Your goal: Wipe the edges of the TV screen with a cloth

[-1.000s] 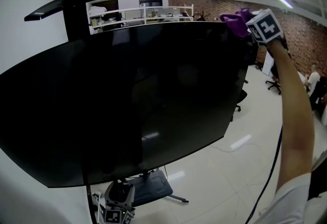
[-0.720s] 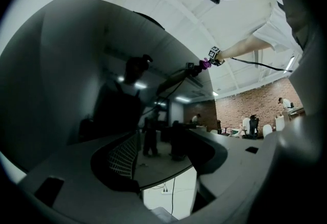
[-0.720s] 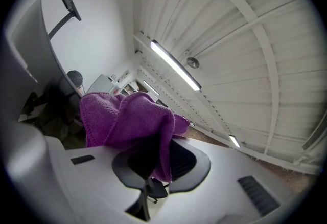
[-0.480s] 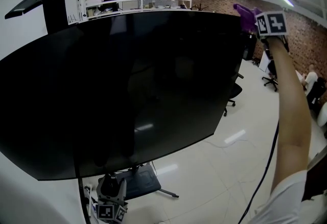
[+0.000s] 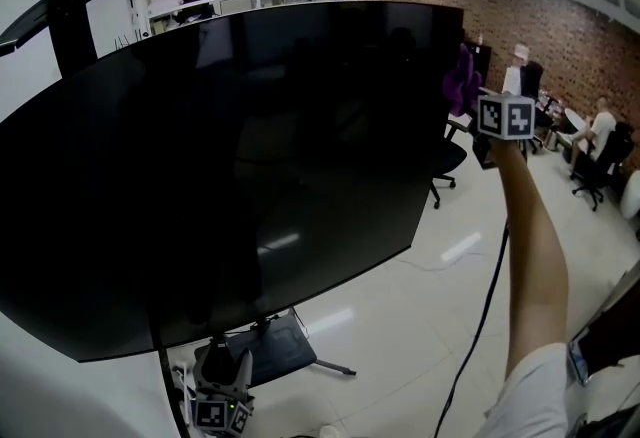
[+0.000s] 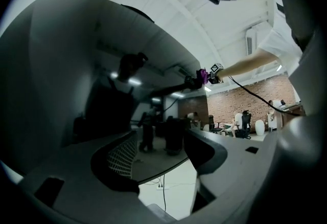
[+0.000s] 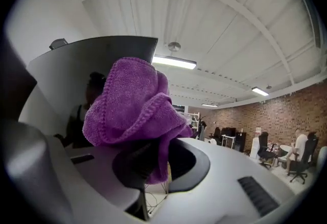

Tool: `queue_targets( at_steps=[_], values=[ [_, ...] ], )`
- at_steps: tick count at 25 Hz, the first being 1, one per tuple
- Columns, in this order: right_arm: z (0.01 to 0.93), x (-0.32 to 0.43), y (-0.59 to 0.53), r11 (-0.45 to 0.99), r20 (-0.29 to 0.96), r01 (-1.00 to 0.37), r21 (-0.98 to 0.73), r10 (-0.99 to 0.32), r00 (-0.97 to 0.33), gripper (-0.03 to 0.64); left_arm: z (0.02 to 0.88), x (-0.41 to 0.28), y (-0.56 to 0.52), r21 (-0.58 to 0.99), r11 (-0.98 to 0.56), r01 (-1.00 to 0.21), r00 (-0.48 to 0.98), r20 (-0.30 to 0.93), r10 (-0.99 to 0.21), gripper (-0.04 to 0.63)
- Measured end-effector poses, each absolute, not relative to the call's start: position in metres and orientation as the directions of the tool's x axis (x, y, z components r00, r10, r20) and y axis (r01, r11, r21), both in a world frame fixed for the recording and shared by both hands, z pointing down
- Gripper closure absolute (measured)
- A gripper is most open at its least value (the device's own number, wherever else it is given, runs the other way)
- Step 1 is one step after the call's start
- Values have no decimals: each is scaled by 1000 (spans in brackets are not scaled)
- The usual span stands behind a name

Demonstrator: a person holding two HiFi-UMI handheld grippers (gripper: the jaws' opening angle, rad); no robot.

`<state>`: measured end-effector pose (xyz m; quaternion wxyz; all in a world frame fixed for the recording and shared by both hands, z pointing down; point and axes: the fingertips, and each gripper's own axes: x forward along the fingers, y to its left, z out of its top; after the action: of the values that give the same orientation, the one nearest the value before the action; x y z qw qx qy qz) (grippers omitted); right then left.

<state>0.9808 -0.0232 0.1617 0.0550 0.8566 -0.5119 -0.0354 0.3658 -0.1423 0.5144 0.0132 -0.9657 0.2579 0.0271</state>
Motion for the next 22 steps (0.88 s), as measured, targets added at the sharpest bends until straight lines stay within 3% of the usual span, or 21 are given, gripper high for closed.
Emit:
queue_targets(
  at_steps=[9, 22],
  values=[
    [319, 983, -26, -396, -39, -914, -85, -915, 401, 568, 523, 373, -121, 34, -885, -464, 886, 21, -463, 328],
    [552, 993, -36, -484, 196, -863, -148, -869, 454, 569, 556, 374, -125, 86, -882, -464, 885, 86, -457, 328]
  ],
)
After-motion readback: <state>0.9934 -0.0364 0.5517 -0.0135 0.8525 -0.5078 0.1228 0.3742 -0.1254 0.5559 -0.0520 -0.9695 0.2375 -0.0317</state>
